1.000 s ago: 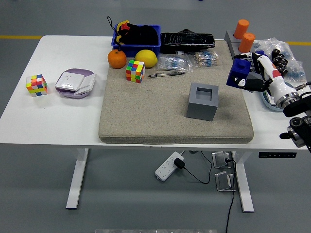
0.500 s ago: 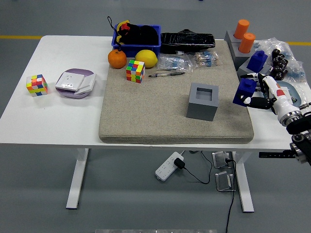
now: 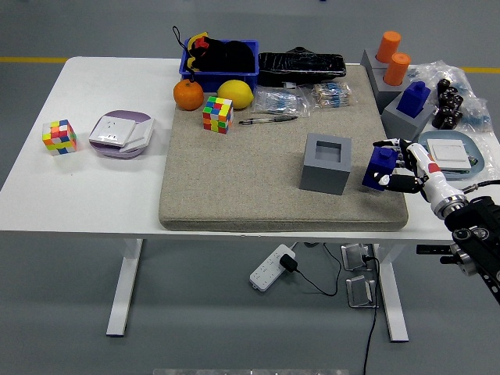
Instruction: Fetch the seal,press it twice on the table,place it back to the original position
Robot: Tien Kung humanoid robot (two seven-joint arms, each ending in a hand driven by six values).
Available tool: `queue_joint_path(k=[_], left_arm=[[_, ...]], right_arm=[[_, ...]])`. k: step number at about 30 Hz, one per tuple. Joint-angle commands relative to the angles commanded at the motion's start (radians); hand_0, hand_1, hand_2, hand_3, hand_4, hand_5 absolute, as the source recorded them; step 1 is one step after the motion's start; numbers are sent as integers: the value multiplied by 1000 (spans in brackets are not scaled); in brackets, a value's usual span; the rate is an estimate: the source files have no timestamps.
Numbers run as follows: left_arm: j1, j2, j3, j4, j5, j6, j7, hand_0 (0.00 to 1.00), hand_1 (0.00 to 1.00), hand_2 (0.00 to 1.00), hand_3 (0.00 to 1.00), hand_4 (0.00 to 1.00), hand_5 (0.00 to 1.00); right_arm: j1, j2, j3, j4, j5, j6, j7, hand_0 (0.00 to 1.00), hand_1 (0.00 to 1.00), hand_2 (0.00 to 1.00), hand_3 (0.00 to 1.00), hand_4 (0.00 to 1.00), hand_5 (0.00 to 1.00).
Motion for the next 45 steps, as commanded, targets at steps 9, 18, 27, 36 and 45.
queue_joint_path(k=[9,18,27,36,45], left_arm=[[2,-2,1,1,1,0,0,820,797,765,814,769,286],[0,-5,-1,1,2,0,0,820,798,765,815,769,286],[0,-8,-4,1,2,0,0,820,798,765,815,769,285],[0,-8,-7,2,1,0,0,820,798,765,815,769,286],[-2,-7,-9,3,-1,0,0,819,798,765,815,769,286]], right_arm=[[-6,15,-23,-18,12,-2,6,591,423,416,455,600,2],[-9,17,-36,-27,20,-2,8,591,421,413,452,601,2],[-9,13,-32,-15,19,-3,7,590,421,412,445,599,2],[8,-14,22,75,-18,-10,-7,590,419,412,444,602,2],[49,-37,52,147,-44,-10,-22,590,419,411,444,603,2]])
